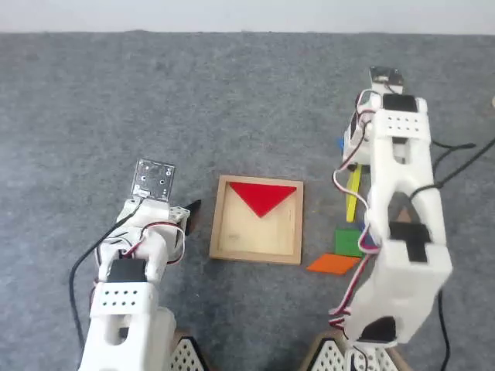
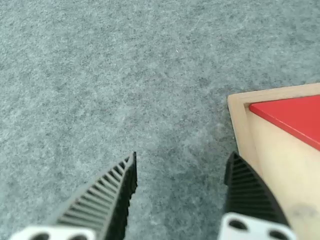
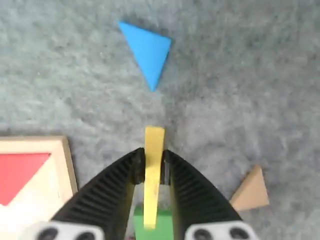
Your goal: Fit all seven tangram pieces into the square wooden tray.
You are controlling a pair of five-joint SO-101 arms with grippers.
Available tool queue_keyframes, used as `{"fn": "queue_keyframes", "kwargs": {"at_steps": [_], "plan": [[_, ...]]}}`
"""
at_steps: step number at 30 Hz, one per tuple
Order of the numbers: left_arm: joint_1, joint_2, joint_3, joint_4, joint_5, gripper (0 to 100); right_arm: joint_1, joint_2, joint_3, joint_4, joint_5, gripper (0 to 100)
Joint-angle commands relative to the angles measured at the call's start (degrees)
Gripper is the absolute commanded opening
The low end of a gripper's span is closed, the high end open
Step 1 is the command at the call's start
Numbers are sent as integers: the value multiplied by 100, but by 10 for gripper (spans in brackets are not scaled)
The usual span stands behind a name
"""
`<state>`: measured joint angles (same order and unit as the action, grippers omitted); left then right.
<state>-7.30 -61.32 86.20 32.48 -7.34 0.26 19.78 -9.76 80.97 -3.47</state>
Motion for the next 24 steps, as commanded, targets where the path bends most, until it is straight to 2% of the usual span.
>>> {"fn": "queue_keyframes", "kwargs": {"at_steps": [1, 7, 15, 19, 24], "plan": [[18, -132, -31, -123, 26, 280, 13, -1068, 1327, -901, 114, 43], [18, -132, -31, -123, 26, 280, -110, -1314, 2523, -1587, 229, 40], [18, -132, -31, -123, 26, 280, -409, -2237, 2637, -1349, 141, 37], [18, -132, -31, -123, 26, 280, -945, -3178, 2637, -866, 9, 36], [-18, -132, -40, -123, 26, 280, -2035, -3600, 2673, -558, 26, 36]]}}
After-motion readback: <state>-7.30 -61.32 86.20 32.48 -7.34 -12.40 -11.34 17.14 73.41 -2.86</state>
